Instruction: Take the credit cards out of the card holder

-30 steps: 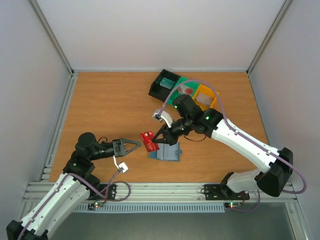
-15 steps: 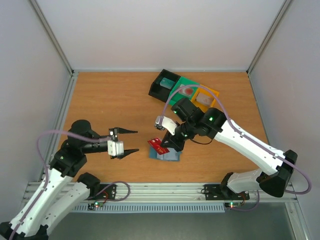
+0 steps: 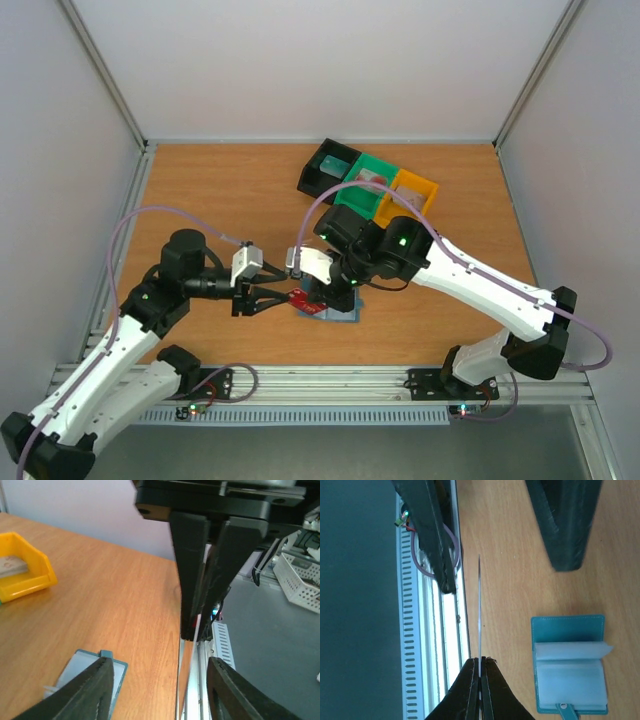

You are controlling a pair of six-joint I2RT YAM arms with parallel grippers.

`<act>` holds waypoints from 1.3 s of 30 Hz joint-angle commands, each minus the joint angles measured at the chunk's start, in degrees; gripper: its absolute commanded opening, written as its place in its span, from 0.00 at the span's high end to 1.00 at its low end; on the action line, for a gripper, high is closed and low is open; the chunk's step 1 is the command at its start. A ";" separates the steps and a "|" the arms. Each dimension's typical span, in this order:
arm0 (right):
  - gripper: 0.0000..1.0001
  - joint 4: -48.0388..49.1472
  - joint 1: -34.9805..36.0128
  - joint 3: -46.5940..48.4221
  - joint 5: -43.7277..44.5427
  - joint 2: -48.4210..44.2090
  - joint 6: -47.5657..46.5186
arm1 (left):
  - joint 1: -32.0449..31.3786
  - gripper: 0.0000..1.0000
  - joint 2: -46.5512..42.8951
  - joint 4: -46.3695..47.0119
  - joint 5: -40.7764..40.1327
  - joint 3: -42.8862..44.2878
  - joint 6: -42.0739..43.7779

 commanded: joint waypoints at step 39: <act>0.36 31.36 -19.47 -22.94 -18.38 -16.79 9.98 | -0.73 1.00 -3.30 38.49 -3.42 -9.91 -30.73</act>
